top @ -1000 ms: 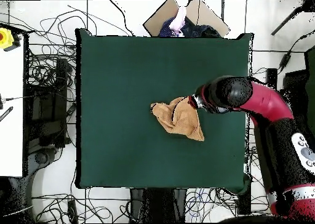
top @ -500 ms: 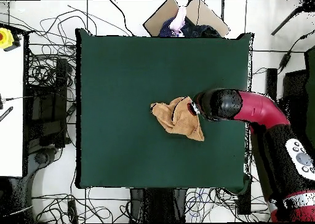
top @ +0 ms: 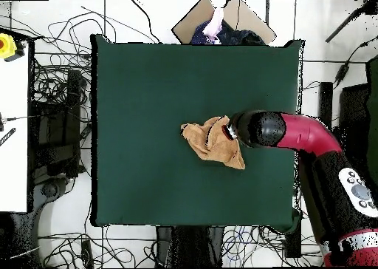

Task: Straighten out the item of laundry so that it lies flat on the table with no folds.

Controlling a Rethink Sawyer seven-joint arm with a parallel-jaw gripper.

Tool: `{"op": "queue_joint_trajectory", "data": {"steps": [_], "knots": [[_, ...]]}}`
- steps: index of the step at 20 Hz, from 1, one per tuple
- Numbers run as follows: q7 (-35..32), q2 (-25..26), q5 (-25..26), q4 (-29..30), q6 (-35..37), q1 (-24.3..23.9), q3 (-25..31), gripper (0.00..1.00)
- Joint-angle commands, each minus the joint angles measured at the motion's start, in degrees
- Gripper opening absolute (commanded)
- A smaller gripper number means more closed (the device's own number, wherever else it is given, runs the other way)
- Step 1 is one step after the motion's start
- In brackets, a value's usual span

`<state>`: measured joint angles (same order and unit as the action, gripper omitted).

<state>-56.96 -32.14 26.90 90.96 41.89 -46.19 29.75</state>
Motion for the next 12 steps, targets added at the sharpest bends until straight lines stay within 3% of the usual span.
{"op": "queue_joint_trajectory", "data": {"steps": [1, 7, 12], "knots": [[4.0, 3.5, -0.2, 3.9, 2.3, -0.3, 4.4, 1.0], [5.9, 6.7, 0.5, 1.9, 3.0, -0.7, 4.4, 1.0], [6.0, 9.9, 2.5, 0.1, -0.5, -0.7, 4.0, 1.0]]}}
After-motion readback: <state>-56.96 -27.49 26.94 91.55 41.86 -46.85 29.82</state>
